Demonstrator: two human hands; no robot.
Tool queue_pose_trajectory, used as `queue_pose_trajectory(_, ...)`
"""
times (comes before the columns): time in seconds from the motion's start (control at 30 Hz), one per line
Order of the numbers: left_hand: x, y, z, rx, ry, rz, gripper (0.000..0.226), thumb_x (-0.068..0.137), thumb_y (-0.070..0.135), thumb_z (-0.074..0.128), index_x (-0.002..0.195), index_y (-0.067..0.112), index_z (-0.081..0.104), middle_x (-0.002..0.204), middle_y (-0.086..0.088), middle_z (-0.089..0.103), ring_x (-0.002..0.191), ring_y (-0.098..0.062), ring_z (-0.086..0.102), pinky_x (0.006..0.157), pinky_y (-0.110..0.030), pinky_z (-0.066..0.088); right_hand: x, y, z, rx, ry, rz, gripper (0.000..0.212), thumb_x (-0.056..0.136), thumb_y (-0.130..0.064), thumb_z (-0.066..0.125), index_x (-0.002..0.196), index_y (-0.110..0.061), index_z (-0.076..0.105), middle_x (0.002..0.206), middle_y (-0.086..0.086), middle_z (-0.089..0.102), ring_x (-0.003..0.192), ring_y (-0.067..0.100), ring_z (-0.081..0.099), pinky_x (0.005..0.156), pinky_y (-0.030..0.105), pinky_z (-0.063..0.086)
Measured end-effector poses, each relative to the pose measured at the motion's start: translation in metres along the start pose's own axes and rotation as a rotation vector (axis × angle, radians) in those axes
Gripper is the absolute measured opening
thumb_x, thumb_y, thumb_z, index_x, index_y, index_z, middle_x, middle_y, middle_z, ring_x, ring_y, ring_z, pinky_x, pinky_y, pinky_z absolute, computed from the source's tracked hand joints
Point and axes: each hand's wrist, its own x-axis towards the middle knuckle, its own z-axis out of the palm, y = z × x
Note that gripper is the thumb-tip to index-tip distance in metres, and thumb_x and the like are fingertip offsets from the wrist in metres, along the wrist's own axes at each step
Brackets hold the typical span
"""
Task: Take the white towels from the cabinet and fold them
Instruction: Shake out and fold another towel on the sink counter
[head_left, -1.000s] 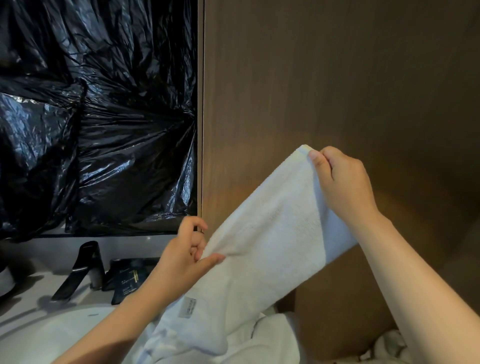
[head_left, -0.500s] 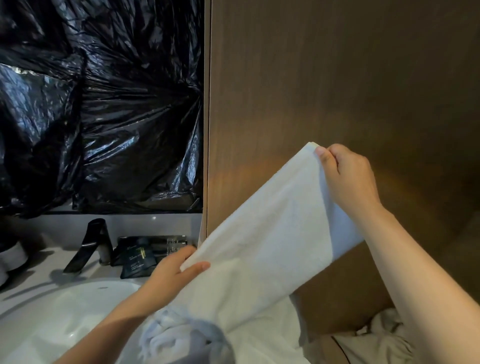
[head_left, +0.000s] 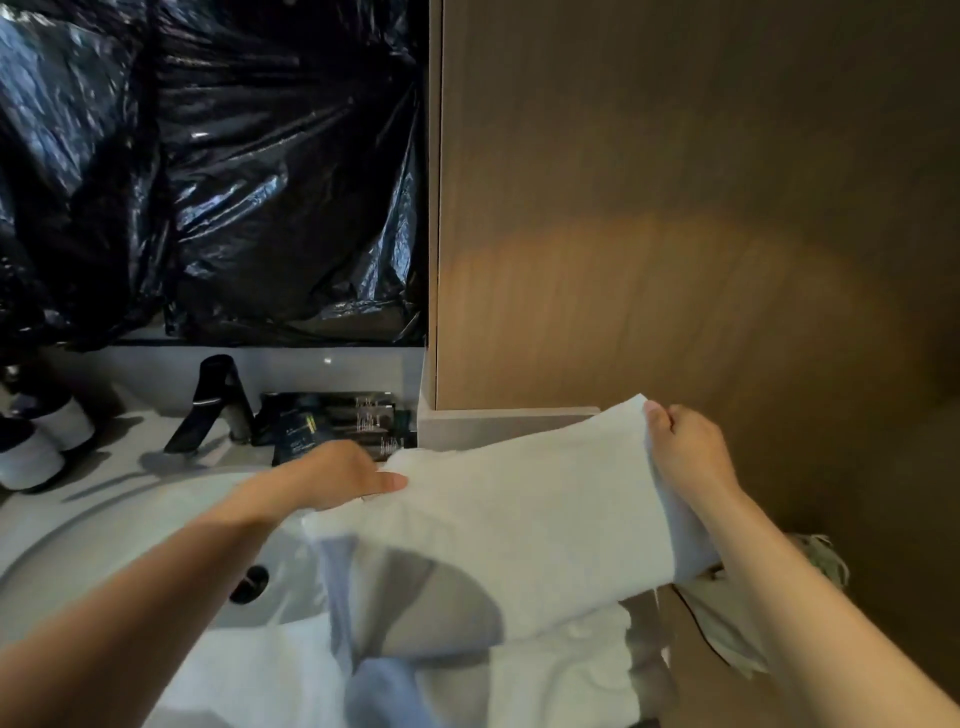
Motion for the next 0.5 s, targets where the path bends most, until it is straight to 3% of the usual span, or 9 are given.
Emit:
queue_pose_trajectory(0.1,0.014,-0.009,0.032,-0.089,0.115,-0.008,0.047,0.092,0.053,0.053,0.082,0.009,0.067,0.085,-0.006,0.065,0.080,-0.020,0.061,0.073,-0.033,0.047,-0.018,0.019,0.029,-0.054,-0.051,0.079,0.050,0.104,-0.040,0.031,0.095,-0.002,0.061,0.094,0.020,0.066,0.089,0.036,0.061,0.076,0.041,0.050)
queue_pose_trajectory(0.23,0.015,-0.010,0.056,-0.037,0.207,0.048,0.032,0.097,0.040,0.048,0.091,0.012,0.061,0.088,-0.002,0.060,0.085,-0.022,0.059,0.077,-0.034,0.049,-0.028,0.031,0.046,-0.105,-0.090,0.096,0.041,0.104,-0.037,0.034,0.100,-0.002,0.056,0.092,0.019,0.065,0.084,0.035,0.062,0.069,0.038,0.049)
queue_pose_trajectory(0.33,0.007,-0.014,0.060,-0.267,0.314,0.029,0.031,0.091,0.040,0.057,0.102,0.011,0.063,0.093,-0.002,0.061,0.093,-0.025,0.060,0.084,-0.032,0.047,-0.029,0.030,0.052,-0.055,-0.160,0.125,0.034,0.103,-0.032,0.042,0.111,-0.001,0.054,0.098,0.019,0.065,0.083,0.030,0.061,0.064,0.034,0.046)
queue_pose_trajectory(0.43,-0.010,-0.014,0.064,-0.421,0.510,-0.065,0.044,0.086,0.043,0.065,0.116,0.012,0.058,0.115,-0.005,0.057,0.102,-0.023,0.057,0.088,-0.037,0.049,-0.037,0.021,0.057,-0.040,-0.215,0.157,0.051,0.100,-0.032,0.050,0.140,-0.003,0.040,0.135,0.019,0.051,0.118,0.034,0.053,0.089,0.039,0.047)
queue_pose_trajectory(0.5,-0.033,-0.014,0.068,-0.473,0.615,-0.081,0.042,0.082,0.051,0.066,0.107,0.020,0.055,0.110,0.000,0.055,0.093,-0.015,0.055,0.081,-0.034,0.051,-0.047,0.013,0.060,-0.059,-0.213,0.130,0.059,0.100,-0.033,0.050,0.148,-0.005,0.031,0.145,0.020,0.039,0.131,0.037,0.041,0.103,0.045,0.040)
